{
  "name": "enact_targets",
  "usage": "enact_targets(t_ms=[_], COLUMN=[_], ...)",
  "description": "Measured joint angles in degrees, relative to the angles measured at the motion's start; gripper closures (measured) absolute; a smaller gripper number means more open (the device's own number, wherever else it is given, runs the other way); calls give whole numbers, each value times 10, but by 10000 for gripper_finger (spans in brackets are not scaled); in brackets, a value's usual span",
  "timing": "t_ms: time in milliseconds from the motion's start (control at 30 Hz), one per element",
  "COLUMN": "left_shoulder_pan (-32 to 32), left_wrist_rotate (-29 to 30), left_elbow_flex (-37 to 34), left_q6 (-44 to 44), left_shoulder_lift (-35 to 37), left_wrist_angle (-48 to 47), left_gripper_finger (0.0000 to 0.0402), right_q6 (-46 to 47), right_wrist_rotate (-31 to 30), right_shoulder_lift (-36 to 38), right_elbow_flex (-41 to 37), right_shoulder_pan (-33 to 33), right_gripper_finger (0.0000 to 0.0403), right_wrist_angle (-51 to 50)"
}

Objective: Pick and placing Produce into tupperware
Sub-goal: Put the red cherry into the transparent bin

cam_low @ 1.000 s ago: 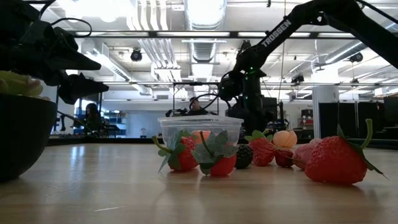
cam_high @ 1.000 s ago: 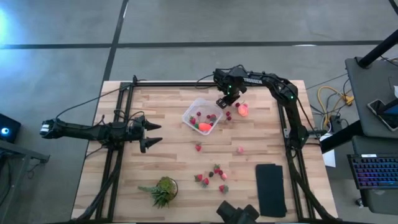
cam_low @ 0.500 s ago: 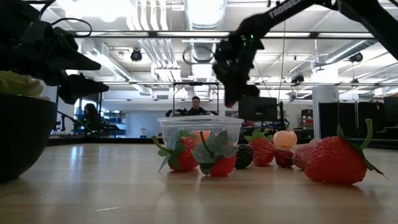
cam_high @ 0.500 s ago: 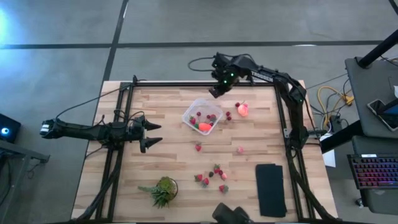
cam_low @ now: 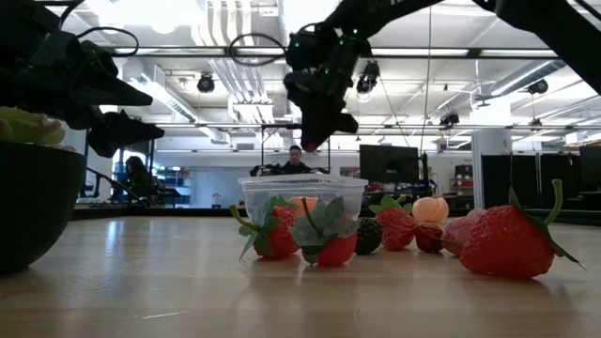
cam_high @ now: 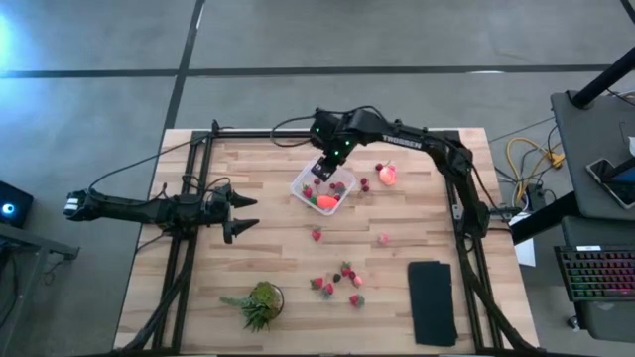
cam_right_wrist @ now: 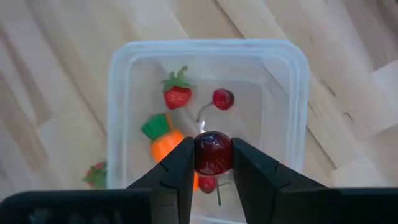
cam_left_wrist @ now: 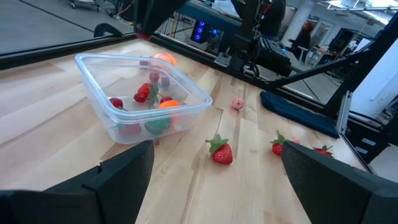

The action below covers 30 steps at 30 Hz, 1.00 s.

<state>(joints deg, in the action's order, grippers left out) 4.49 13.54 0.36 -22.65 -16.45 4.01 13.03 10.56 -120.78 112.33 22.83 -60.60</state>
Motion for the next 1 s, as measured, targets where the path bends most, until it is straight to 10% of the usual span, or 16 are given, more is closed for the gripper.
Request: enact_targets(t_ms=[433,667,1000], left_shoulder_pan=[0,0,0], left_wrist_rotate=[0,0,0], left_elbow_flex=[0,0,0], left_q6=[0,0,0], left_shoulder_lift=[0,0,0], left_wrist_angle=[0,0,0], left_gripper_finger=[63,63,63], right_q6=[-6,-63,-76], right_wrist_rotate=[-24,-166,-168], right_shoulder_lift=[-20,-6,-14], right_elbow_flex=[-3,9,-68], right_shoulder_pan=[-15,38,111], right_gripper_finger=[205,198,200], right_wrist_angle=[-29,-156,-200])
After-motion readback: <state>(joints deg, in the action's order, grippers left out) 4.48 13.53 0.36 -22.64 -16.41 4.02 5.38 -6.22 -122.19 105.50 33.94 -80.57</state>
